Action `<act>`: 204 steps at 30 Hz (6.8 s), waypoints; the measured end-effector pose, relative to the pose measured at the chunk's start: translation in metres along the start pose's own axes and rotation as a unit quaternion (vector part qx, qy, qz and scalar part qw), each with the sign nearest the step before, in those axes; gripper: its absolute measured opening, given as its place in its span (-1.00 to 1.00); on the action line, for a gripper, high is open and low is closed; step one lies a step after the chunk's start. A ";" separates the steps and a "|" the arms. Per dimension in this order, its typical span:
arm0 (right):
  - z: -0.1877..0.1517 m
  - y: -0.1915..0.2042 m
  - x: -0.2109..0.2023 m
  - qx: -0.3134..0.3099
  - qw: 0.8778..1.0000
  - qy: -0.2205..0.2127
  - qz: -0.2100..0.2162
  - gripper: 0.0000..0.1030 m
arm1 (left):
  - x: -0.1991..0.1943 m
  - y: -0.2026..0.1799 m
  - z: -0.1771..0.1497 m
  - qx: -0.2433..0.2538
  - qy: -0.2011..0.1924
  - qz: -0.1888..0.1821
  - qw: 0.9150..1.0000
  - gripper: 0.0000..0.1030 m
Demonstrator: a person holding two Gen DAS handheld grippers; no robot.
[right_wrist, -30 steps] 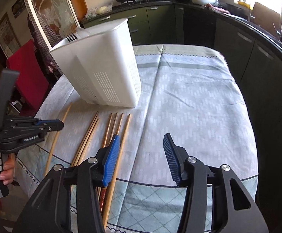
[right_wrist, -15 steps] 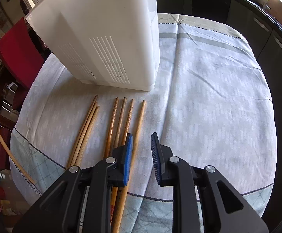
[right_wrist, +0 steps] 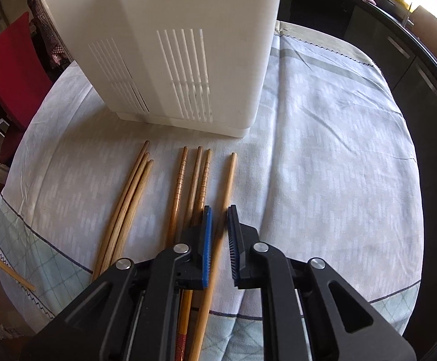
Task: Organize utensils
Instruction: 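Grasp a wooden chopstick with the right gripper while the left gripper holds its chopstick, then lower both held chopsticks upright into the white caddy and open both grippers, then grasp another wooden chopstick with the left gripper and lift it upright, then lower the right gripper onto a wooden chopstick while the left gripper holds its chopstick raised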
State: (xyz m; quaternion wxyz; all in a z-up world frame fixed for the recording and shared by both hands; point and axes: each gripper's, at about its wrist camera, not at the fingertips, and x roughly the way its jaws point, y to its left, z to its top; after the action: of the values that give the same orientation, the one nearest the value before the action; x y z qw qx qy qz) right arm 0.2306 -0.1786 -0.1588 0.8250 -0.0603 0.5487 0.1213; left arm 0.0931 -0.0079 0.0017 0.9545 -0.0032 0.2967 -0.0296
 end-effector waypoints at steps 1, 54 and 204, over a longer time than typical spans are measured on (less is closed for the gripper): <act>-0.001 0.000 0.000 0.004 1.000 -0.005 0.001 -0.87 | 0.000 0.001 0.000 -0.001 -0.001 0.000 1.000 -0.90; -0.037 0.003 -0.263 -0.032 0.949 -0.298 0.098 -0.87 | -0.039 -0.018 0.037 0.024 -0.072 -0.031 0.997 -0.90; -0.024 -0.011 -0.027 -0.020 0.998 -0.041 0.034 -0.51 | 0.044 0.007 -0.028 -0.022 -0.020 -0.006 1.000 -0.89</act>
State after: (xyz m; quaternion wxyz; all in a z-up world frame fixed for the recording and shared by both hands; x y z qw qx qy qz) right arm 0.2026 -0.1983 -0.1436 0.8410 -0.0530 0.5134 0.1622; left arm 0.1137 -0.0032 -0.0469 0.9596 -0.0270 0.2785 -0.0288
